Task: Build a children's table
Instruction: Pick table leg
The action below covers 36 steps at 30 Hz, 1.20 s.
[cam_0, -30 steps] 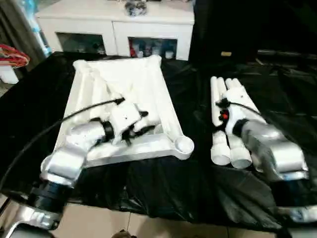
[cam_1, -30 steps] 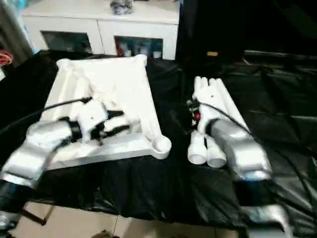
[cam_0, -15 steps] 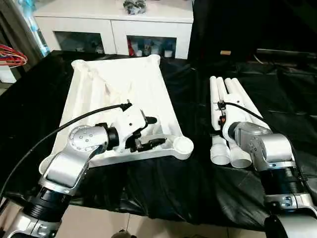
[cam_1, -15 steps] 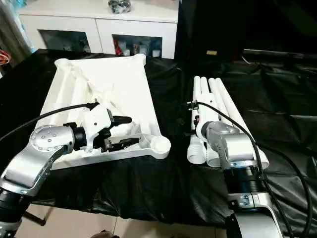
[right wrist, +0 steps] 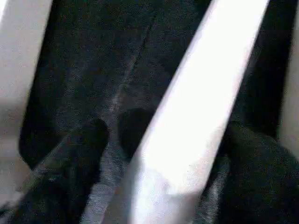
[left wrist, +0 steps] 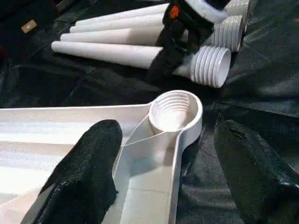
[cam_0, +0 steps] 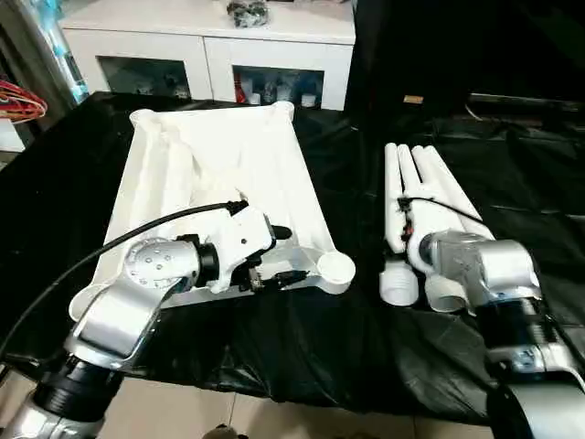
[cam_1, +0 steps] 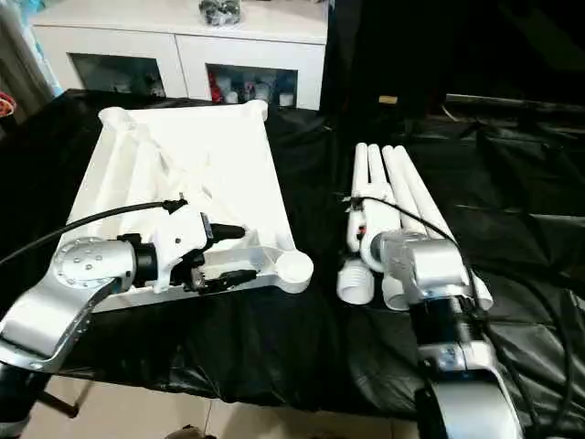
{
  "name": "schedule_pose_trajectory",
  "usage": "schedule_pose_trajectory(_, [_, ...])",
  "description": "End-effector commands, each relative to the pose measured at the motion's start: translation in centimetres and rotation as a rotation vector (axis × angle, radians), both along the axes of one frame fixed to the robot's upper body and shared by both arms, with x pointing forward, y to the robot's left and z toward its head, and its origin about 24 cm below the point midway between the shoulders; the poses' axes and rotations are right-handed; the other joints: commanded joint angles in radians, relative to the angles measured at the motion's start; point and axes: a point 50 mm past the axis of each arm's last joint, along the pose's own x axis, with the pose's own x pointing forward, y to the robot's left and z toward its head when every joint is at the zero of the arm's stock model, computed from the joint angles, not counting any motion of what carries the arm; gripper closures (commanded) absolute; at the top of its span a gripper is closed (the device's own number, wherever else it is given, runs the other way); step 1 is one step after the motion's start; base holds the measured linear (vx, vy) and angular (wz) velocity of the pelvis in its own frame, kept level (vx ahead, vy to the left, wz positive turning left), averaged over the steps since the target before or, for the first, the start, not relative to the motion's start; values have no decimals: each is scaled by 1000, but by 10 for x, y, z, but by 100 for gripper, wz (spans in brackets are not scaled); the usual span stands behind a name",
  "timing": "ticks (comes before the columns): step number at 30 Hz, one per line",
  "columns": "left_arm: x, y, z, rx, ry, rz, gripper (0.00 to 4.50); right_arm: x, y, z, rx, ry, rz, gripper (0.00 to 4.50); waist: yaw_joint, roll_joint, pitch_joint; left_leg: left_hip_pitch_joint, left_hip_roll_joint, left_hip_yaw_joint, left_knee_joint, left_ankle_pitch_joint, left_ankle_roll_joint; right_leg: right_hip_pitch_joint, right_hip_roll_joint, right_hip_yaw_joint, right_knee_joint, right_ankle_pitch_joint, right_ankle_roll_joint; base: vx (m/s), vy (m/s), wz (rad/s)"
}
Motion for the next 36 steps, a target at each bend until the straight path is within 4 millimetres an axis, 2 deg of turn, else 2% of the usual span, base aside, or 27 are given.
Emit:
schedule_pose_trajectory(1, [-3,-1,2,1,0,-7,82,2,1,1,14,19,-2,60,-4,-9,-67,9,37,-9,-82,-154,-39,46,-77,53,-76,-311,-150,0,0,0])
schedule_pose_trajectory(3, [-3,-2,2,0,0,-9,82,3,2,0,19,29,-3,75,-4,-10,-65,9,36,-9,-82,-159,-40,44,-77,53,-77,-315,-151,0,0,0])
schedule_pose_trajectory(4, [-4,-2,2,1,5,-13,82,4,1,-2,20,42,-7,82,-4,-14,-66,9,37,-9,-82,-156,-42,46,-77,53,-76,-310,-148,0,0,0])
schedule_pose_trajectory(5, [-4,-2,2,1,5,-13,82,4,1,-2,20,42,-7,88,-4,-13,-67,9,37,-10,-82,-153,-42,46,-77,53,-74,-307,-150,0,0,0])
schedule_pose_trajectory(6, [-5,-3,2,2,8,-15,82,4,0,-3,22,49,-9,96,-4,-17,-66,9,37,-8,-82,-154,-42,45,-77,53,-76,-305,-150,0,0,0])
schedule_pose_trajectory(11, [-4,-3,3,15,-12,-4,82,6,-3,-7,34,75,-28,141,-3,-15,-66,10,38,-9,-83,-161,-48,44,-78,53,-75,-302,-153,0,0,0])
schedule_pose_trajectory(15, [0,-4,3,23,-42,20,82,8,-6,-7,54,76,-57,159,-3,-18,-66,10,37,-9,-82,-165,-49,46,-78,53,-75,-299,-149,0,0,0])
schedule_pose_trajectory(16, [1,-4,4,22,-43,20,82,8,-7,-7,58,75,-64,176,-2,-15,-66,10,37,-9,-82,-166,-50,46,-77,53,-77,-302,-150,0,0,0])
schedule_pose_trajectory(19, [2,-5,4,16,-57,26,82,9,-10,-7,83,72,-89,197,-2,-14,-67,10,36,-9,-83,-171,-53,47,-77,52,-75,-294,-154,0,0,0])
schedule_pose_trajectory(21, [2,-6,4,11,-49,12,82,9,-13,-6,98,66,-115,212,-2,-6,-67,9,36,-10,-82,-170,-56,47,-76,52,-74,-287,-156,0,0,0])
schedule_pose_trajectory(24, [4,-7,4,8,-52,11,82,8,-15,-5,113,63,-135,235,-3,-8,-68,10,35,-10,-82,-176,-57,47,-74,52,-76,-282,-158,0,0,0])
schedule_pose_trajectory(26, [7,-9,5,-20,-52,24,82,7,-17,-5,144,60,-156,245,-2,2,-69,11,35,-12,-82,-183,-60,47,-74,51,-74,-276,-160,0,0,0])
schedule_pose_trajectory(27, [8,-9,5,-34,-44,28,82,7,-18,-4,156,60,-159,252,-4,-3,-69,11,35,-10,-82,-181,-59,48,-73,51,-75,-264,-163,0,0,0])
schedule_pose_trajectory(28, [8,-9,5,-46,-35,32,82,6,-18,-4,165,58,-161,256,-1,3,-69,10,34,-11,-81,-179,-58,48,-73,51,-74,-260,-165,0,0,0])
schedule_pose_trajectory(30, [14,-8,1,-71,-23,75,82,6,-19,-3,199,55,-173,264,-2,3,-70,11,33,-10,-81,-188,-57,49,-73,51,-77,-260,-168,0,0,0])
schedule_pose_trajectory(31, [17,-7,0,-81,-22,93,82,5,-20,-2,206,52,-179,264,-2,9,-70,10,32,-12,-81,-190,-57,50,-72,50,-76,-264,-168,0,0,0])
schedule_pose_trajectory(33, [22,-7,0,-100,-30,124,82,5,-22,-1,207,40,-185,265,-2,6,-70,11,32,-12,-81,-195,-55,51,-72,49,-79,-275,-165,0,0,0])
schedule_pose_trajectory(34, [27,-7,2,-116,-54,158,82,5,-24,1,216,23,-186,265,-3,12,-69,10,32,-12,-81,-198,-55,50,-72,49,-81,-280,-161,0,0,0])
schedule_pose_trajectory(36, [32,-8,5,-122,-87,197,82,5,-25,5,238,0,-184,266,-1,8,-71,10,31,-11,-80,-187,-49,52,-70,49,-83,-273,-155,0,0,0])
